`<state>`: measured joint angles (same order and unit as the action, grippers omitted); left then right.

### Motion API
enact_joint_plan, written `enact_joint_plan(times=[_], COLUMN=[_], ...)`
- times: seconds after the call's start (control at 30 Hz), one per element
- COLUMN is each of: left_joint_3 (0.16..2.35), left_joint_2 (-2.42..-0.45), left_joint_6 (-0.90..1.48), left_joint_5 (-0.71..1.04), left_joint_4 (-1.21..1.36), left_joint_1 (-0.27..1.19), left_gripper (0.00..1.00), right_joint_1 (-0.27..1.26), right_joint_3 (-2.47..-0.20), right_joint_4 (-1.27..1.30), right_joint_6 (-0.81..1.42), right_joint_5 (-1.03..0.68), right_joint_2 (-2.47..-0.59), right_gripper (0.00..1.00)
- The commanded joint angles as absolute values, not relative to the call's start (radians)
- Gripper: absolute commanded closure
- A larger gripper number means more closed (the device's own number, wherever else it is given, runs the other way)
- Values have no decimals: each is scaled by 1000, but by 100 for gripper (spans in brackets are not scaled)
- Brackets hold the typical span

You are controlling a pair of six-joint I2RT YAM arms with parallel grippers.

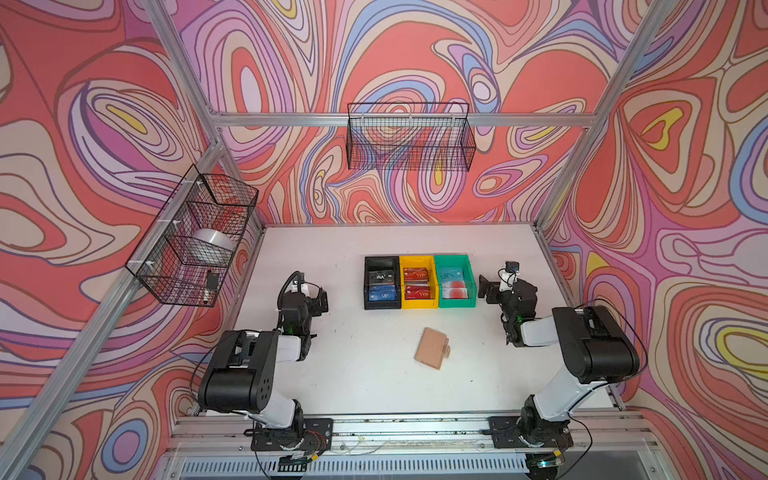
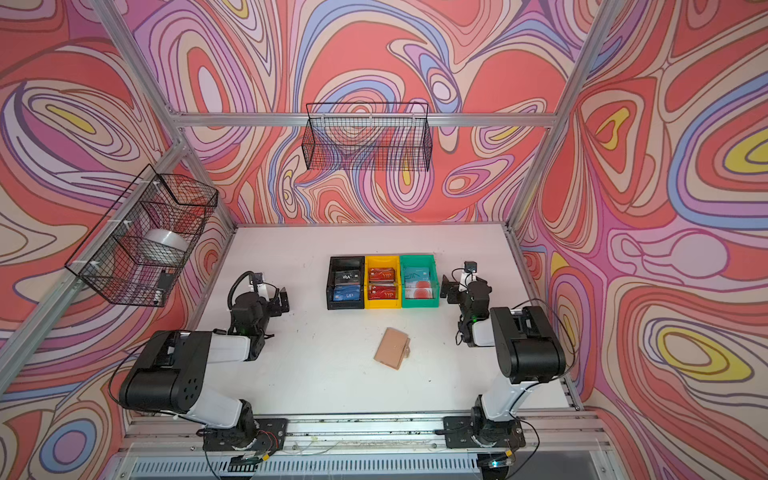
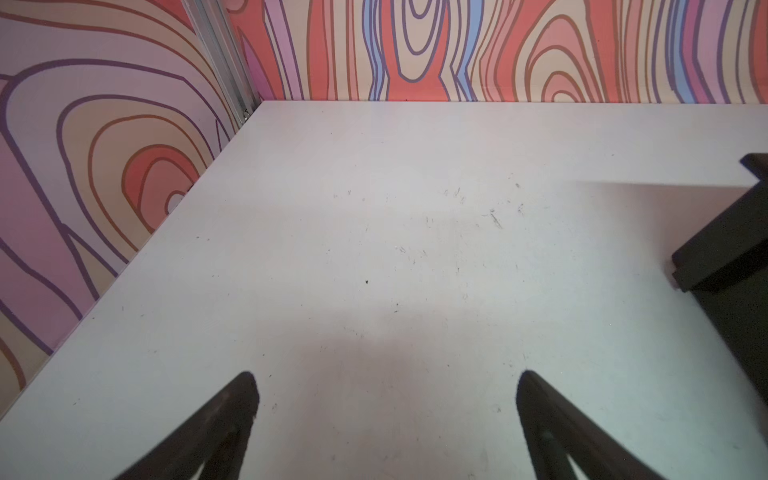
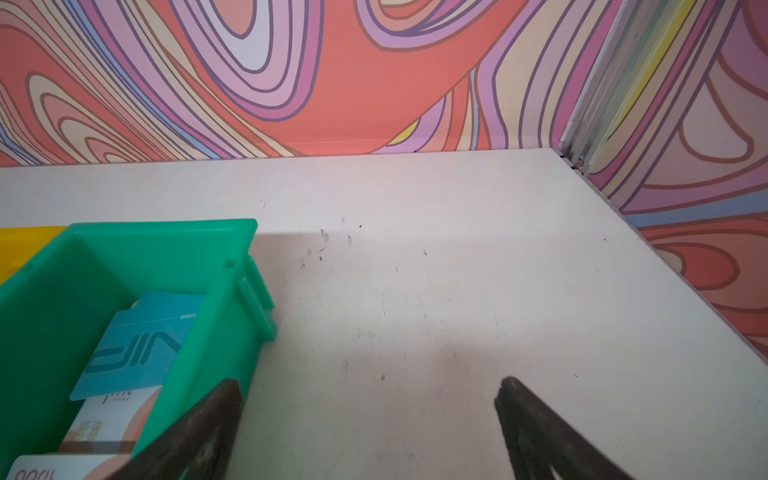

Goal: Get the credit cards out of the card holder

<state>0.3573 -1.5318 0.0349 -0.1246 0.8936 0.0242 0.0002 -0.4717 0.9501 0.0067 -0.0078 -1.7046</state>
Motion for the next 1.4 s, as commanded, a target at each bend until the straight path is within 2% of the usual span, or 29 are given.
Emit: enact_joint_plan(times=[0.0,0.6,0.73,0.83,1.0,1.13,1.23,1.3,1.37], left_joint_3=[368,368,377,377,375,373,362,356,362], left_joint_2=[-1539,-1539,-1540,-1540,-1537,-1538,-1533,-1506,-1453], left_joint_6=[39,39,4,4,4,9,-1,-6,-11], left_joint_5=[-130,-130,-38,-38,-40,-51,-31,-16,0], left_joint_4=[902,903,884,886,882,890,912,901,844], left_joint_1=[19,19,19,18,19,20,19,20,20], left_gripper=[0,0,0,0,0,0,0,0,0], right_joint_1=[-5,-6,-6,-6,1,48,116,148,209], right_joint_3=[-469,-469,-469,-467,-476,-477,-568,-653,-708], right_joint_4=[953,956,956,957,910,758,437,196,23], right_joint_6=[12,9,10,9,21,-14,-23,8,51], right_joint_5=[-3,2,1,2,71,144,174,113,89], right_joint_2=[-1713,-1712,-1712,-1712,-1665,-1483,-1310,-1219,-1149], right_gripper=[1,2,2,2,3,4,6,12,13])
